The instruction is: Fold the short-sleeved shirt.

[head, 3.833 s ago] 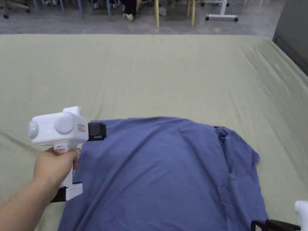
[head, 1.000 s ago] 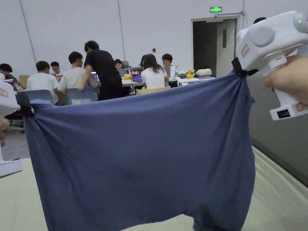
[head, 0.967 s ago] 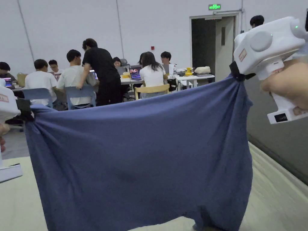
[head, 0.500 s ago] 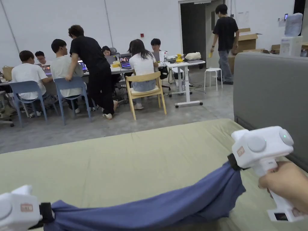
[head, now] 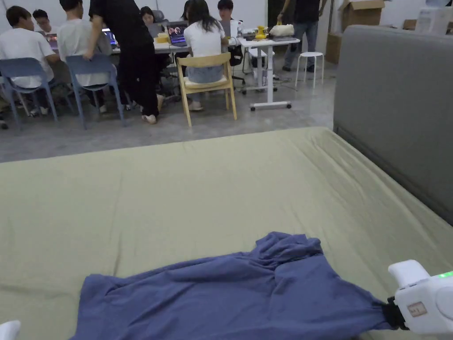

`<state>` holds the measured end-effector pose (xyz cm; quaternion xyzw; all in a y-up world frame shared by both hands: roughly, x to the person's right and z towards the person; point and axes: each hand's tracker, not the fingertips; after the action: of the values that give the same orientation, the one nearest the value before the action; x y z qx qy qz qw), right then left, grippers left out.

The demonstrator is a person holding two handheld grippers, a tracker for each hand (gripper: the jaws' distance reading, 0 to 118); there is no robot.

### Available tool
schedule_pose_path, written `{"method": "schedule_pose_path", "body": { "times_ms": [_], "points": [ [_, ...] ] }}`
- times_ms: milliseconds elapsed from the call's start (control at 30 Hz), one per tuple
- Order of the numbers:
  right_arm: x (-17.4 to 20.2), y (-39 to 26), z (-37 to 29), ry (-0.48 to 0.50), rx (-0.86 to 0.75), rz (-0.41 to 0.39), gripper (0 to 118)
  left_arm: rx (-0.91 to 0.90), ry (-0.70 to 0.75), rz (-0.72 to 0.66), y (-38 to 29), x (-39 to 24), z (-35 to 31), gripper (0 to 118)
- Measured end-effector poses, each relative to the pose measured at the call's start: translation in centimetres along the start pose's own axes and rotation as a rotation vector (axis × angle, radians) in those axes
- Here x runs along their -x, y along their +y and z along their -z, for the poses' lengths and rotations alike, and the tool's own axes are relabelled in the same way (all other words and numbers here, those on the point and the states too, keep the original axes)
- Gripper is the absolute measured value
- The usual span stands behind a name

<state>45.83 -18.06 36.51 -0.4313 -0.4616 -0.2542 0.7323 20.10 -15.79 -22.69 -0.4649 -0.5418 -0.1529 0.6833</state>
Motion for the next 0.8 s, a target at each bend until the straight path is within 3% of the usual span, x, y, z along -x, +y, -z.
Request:
{"method": "schedule_pose_path", "body": {
  "times_ms": [200,333,533,700,767,800],
  "points": [
    [1.4,-5.8,-1.1,-0.058,0.059,-0.102,3,0.108,0.033,0.06,-5.4,1.2,-0.9,1],
    [1.1,-7.6,0.0,-0.032,0.108,-0.058,3,0.155,0.024,0.004,-7.5,2.2,0.5,1],
    [0.9,-8.7,3.6,-0.048,0.211,-0.054,3,0.213,0.101,0.045,-8.9,2.9,3.6,1],
    [0.2,-9.7,5.9,-0.028,0.233,-0.004,3,0.222,0.103,-0.041,-10.1,4.3,5.7,1],
    [0.3,-9.4,5.8,-0.026,0.24,-0.001,9,0.212,0.106,-0.053,-10.5,4.0,5.6,2],
    [0.3,-9.2,5.6,-0.025,0.245,0.0,17,0.206,0.11,-0.069,-10.5,3.9,5.4,9]
  ]
}}
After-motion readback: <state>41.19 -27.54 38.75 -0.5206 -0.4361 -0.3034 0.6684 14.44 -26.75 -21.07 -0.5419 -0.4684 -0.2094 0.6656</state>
